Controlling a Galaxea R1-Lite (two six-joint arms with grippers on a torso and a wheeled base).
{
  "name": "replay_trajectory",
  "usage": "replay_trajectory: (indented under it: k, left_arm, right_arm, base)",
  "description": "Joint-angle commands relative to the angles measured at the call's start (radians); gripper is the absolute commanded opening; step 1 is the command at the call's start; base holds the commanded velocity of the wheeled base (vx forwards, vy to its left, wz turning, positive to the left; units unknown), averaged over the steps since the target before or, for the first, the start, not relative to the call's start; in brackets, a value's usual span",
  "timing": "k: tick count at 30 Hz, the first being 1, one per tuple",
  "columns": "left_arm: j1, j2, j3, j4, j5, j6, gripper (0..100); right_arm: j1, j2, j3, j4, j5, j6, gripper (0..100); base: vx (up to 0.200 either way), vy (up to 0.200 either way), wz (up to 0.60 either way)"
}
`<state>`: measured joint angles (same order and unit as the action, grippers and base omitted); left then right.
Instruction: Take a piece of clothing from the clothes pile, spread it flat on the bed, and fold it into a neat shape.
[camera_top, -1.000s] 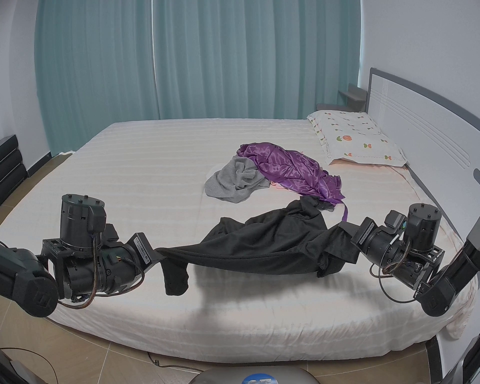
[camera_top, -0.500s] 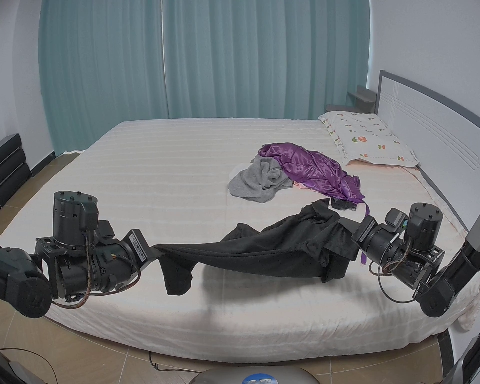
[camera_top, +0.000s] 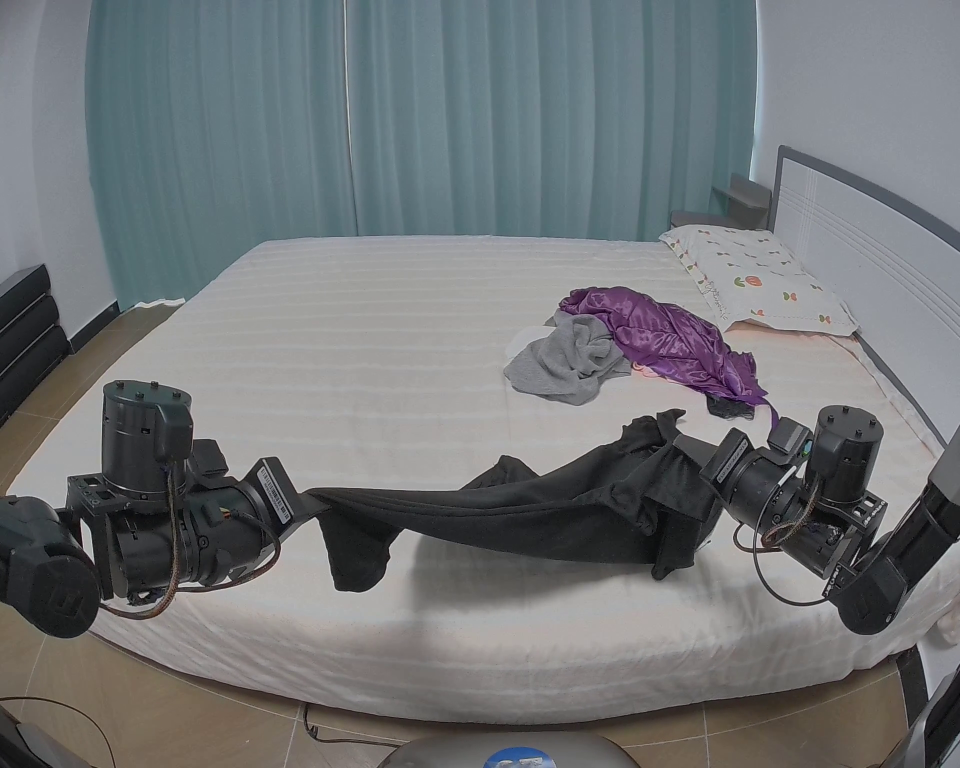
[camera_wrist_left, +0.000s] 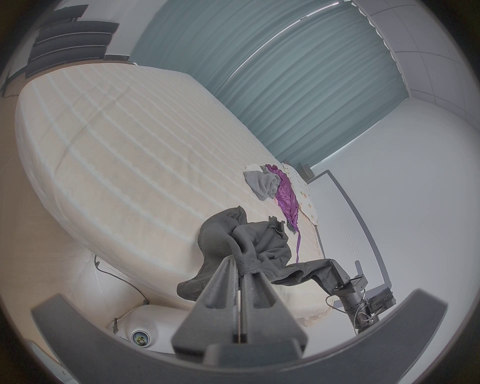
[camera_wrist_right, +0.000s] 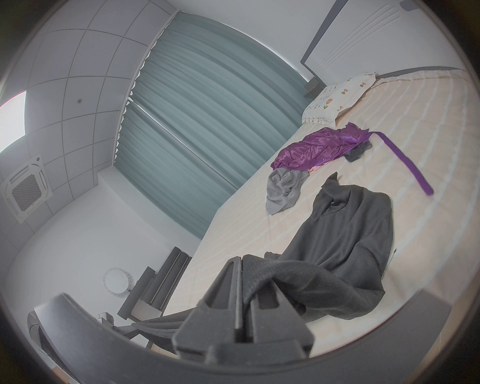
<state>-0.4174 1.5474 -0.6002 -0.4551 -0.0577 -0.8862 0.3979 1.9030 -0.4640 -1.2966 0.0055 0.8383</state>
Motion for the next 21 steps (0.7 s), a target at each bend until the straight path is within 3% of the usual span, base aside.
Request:
replay_trajectory:
  k: [1,21]
  left_arm:
    - [-0.001,-0.001,0.000,0.000,-0.001,0.000,0]
    - [-0.001,-0.004,0.000,0.001,-0.001,-0.002,0]
  right_arm:
    - [0.009,0.004,0.001,0.000,0.001,0.008,0]
    - [0.012,-0.012,-0.004,-0.009,-0.002,0.030,0]
  base:
    - [0.000,0.200,0.00]
    - [0.000,0.200,0.00]
